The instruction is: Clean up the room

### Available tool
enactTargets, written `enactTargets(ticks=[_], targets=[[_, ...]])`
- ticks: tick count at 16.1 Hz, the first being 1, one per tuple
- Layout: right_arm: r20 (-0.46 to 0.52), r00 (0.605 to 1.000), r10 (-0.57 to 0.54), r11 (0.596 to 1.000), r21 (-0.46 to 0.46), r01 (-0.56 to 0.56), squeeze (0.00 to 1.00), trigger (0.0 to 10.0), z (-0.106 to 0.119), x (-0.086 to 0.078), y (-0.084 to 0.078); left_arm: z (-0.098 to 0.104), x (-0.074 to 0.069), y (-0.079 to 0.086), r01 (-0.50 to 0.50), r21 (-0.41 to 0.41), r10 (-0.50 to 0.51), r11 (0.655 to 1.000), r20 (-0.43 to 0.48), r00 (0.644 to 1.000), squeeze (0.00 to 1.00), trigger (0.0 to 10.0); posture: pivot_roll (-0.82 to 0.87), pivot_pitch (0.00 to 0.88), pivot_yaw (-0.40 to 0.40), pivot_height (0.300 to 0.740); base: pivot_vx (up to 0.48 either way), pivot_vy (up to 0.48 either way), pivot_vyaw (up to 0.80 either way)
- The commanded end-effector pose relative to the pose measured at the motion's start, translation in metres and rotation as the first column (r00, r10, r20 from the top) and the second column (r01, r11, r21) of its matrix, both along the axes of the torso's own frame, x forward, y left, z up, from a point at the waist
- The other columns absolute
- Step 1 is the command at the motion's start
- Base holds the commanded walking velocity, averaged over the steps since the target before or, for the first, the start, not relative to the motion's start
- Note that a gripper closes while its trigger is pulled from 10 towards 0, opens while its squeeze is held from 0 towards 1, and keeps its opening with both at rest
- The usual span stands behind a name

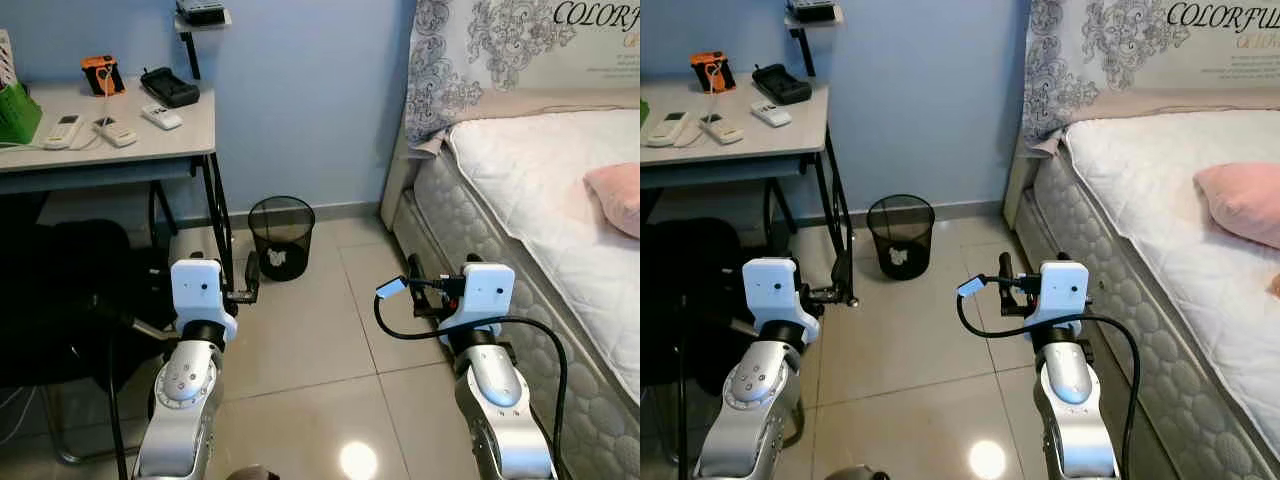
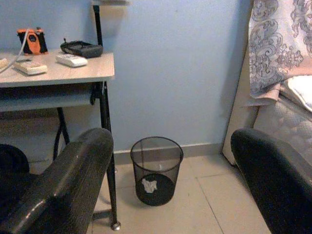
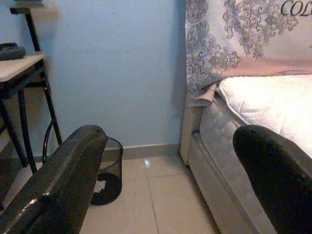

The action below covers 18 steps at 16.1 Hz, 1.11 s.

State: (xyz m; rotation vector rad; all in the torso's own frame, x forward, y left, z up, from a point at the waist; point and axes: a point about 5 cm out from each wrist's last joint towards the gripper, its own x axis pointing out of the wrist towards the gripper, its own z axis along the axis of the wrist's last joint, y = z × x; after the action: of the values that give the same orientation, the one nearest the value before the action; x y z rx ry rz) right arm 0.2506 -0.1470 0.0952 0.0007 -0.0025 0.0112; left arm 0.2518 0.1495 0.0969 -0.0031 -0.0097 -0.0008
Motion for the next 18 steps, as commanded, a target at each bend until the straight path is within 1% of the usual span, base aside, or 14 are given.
enactTargets(ticks=[1, 2, 8, 10, 12, 13, 14, 16, 18], targets=[[-0.104, 0.994, 0.046, 0.996, 0.079, -0.038, 0.0, 10.0, -0.018, 0.04, 0.014, 0.005, 0.047, -0.019, 0.294, 0.081, -0.292, 0.952, -0.03, 0.956, 0.0, 10.0, 0.01, 0.0, -0.007, 0.74, 0.446, 0.0, 0.0], [-0.114, 0.993, 0.043, 0.996, 0.079, -0.034, 0.0, 10.0, -0.019, 0.041, 0.013, 0.005, 0.047, -0.02, 0.293, 0.083, -0.292, 0.952, -0.03, 0.956, 0.0, 10.0, 0.01, 0.0, -0.006, 0.74, 0.469, 0.0, 0.0], [-0.123, 0.992, 0.031, 0.995, 0.096, -0.019, 0.0, 10.0, -0.02, 0.041, 0.012, 0.003, 0.048, -0.021, 0.286, 0.085, -0.283, 0.954, -0.048, 0.958, 0.0, 10.0, 0.01, 0.0, -0.001, 0.74, 0.0, 0.0, -0.74], [-0.124, 0.992, 0.017, 0.995, 0.099, -0.005, 0.0, 10.0, -0.021, 0.041, 0.009, 0.004, 0.048, -0.026, 0.316, 0.062, -0.313, 0.947, -0.045, 0.949, 0.0, 10.0, 0.0, 0.0, 0.001, 0.74, 0.0, 0.0, -0.74], [-0.125, 0.992, 0.01, 0.995, 0.099, 0.003, 0.0, 10.0, -0.021, 0.041, 0.008, 0.004, 0.048, -0.028, 0.329, 0.072, -0.327, 0.941, -0.047, 0.944, 0.0, 10.0, 0.0, 0.0, 0.003, 0.74, 0.0, 0.0, -0.74], [-0.124, 0.992, 0.005, 0.995, 0.101, 0.008, 0.0, 10.0, -0.022, 0.04, 0.007, 0.004, 0.048, -0.03, 0.343, 0.05, -0.341, 0.938, -0.05, 0.939, 0.0, 10.0, 0.0, 0.0, 0.003, 0.74, 0.0, 0.0, -0.73], [-0.124, 0.992, 0.002, 0.995, 0.102, 0.01, 0.0, 10.0, -0.022, 0.04, 0.006, 0.004, 0.048, -0.03, 0.353, 0.037, -0.352, 0.935, -0.05, 0.935, 0.0, 10.0, 0.0, 0.0, 0.004, 0.74, 0.292, 0.382, -0.73], [-0.122, 0.992, 0.0, 0.995, 0.103, 0.013, 0.0, 10.0, -0.021, 0.04, 0.006, 0.005, 0.048, -0.031, 0.366, 0.058, -0.364, 0.929, -0.044, 0.93, 0.0, 10.0, 0.0, 0.0, 0.005, 0.74, 0.296, 0.379, -0.73], [-0.121, 0.993, -0.003, 0.994, 0.104, 0.015, 0.0, 10.0, -0.022, 0.04, 0.006, 0.008, 0.05, -0.03, 0.368, 0.058, -0.366, 0.928, -0.032, 0.93, 0.0, 10.0, -0.01, 0.0, 0.007, 0.74, 0.294, 0.381, -0.73]])
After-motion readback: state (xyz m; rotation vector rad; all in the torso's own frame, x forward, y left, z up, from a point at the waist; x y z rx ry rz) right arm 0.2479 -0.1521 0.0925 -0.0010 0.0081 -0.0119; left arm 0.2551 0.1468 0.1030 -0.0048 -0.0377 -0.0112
